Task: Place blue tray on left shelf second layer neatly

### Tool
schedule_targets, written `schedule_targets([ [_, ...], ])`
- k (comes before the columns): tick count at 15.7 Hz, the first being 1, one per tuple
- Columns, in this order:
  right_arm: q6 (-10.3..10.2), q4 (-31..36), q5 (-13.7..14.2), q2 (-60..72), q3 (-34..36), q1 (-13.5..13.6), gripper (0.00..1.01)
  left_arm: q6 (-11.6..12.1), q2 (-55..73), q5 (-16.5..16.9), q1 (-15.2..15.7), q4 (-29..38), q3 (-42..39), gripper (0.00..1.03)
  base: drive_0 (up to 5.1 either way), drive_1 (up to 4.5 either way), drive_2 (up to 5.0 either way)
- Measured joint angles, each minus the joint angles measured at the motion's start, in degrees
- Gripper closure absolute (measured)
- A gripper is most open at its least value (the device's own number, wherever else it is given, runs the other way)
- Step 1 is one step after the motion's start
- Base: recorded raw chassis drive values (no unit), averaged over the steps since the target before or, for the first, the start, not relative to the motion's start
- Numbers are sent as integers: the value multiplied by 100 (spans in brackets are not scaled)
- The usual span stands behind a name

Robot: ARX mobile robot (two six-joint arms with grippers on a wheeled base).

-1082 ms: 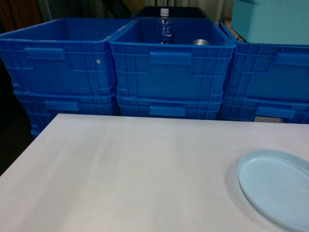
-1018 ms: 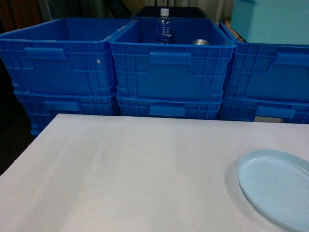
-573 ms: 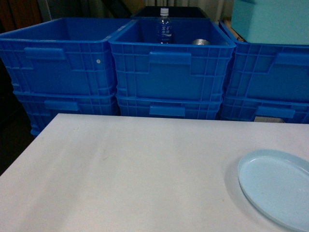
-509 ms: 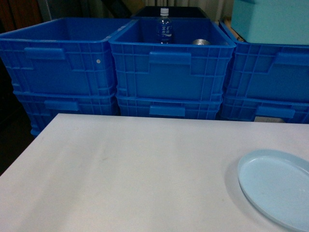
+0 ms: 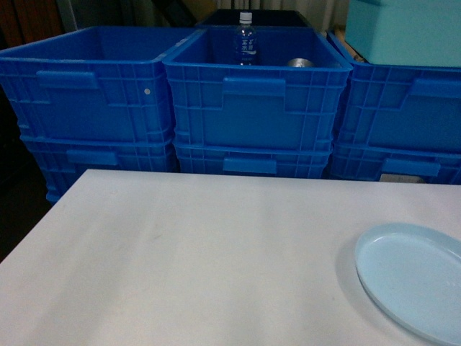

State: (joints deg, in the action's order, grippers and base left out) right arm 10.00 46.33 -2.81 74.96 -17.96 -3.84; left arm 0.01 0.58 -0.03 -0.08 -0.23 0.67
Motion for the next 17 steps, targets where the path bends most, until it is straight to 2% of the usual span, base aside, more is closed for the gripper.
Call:
schedule_targets([
  [1,2,-286,-50,310,-177,-44,3,0,0,0,0,0,0,5,0,0,0],
  [4,17,-708,79,1213,-664,-122,3,0,0,-2,0,0,0,5,0,0,0],
  [10,98,-960,337,2310,-1353,-177,3,0,0,0,0,0,0,5,0,0,0],
  [14,28,-988,396,2935,-1508,-175,3,0,0,0,0,0,0,5,0,0,0],
  [15,-4,-612,553,3412,-1475,-188,3,0,0,-2,0,2,0,5,0,0,0],
  [17,-44,-505,566,3856,-1478,-278,3,0,0,0,0,-2,0,5,0,0,0],
])
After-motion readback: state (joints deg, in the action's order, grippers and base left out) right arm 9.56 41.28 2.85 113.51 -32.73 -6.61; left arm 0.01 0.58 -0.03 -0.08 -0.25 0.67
